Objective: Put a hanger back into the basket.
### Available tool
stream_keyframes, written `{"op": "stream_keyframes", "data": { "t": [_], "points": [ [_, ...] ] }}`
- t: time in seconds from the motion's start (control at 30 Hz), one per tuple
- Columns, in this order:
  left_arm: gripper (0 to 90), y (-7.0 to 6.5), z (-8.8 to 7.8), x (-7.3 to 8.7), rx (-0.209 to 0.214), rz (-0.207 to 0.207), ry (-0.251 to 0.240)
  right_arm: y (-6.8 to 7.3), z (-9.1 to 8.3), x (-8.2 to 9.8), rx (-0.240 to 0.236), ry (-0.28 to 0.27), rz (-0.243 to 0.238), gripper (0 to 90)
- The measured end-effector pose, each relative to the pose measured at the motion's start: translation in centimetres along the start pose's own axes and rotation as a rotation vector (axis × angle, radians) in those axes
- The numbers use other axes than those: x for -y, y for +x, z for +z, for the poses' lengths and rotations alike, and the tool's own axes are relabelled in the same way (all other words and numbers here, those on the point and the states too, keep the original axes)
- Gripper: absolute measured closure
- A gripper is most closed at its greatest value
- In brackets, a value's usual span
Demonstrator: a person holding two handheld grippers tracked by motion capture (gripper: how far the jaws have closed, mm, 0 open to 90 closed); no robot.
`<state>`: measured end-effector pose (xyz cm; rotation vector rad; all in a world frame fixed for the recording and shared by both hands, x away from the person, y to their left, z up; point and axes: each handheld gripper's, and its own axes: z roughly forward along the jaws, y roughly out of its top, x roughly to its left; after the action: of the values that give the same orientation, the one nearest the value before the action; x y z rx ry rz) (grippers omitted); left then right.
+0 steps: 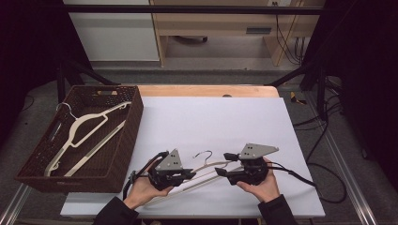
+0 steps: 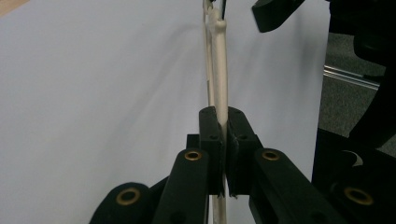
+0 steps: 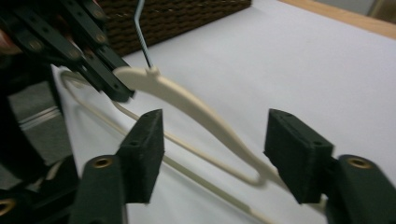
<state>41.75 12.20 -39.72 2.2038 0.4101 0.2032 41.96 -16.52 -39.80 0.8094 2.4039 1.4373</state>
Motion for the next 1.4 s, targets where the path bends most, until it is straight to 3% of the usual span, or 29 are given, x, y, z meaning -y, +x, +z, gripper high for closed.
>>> {"op": "stream_keyframes", "data": {
  "t": [0.17, 0.4, 0.6, 0.67, 1.03, 1.4],
  "points": [
    [87.0, 0.4, -1.0, -0.1, -0.023, -0.048, -0.019, -1.0, -1.9, 0.9, 0.087, -0.053, 0.046, 22.3],
    [86.9, 1.0, -4.0, -0.6, -0.067, -0.105, -0.087, -2.8, -4.4, 2.1, 0.204, -0.113, 0.103, 12.8],
    [86.9, 1.6, -6.6, -0.9, -0.099, -0.138, -0.14, -3.8, -5.5, 2.9, 0.283, -0.138, 0.144, 6.1],
    [86.9, 1.8, -7.4, -1.0, -0.111, -0.146, -0.15, -4.0, -5.6, 3.0, 0.313, -0.12, 0.133, 5.6],
    [86.9, 2.7, -12.2, -2.3, -0.162, -0.16, -0.247, -4.0, -5.5, 2.9, 0.331, -0.101, 0.14, 3.6],
    [86.9, 5.4, -16.1, -4.2, -0.206, -0.166, -0.247, -4.0, -5.6, 2.9, 0.35, -0.097, 0.153, 1.3]
  ]
}}
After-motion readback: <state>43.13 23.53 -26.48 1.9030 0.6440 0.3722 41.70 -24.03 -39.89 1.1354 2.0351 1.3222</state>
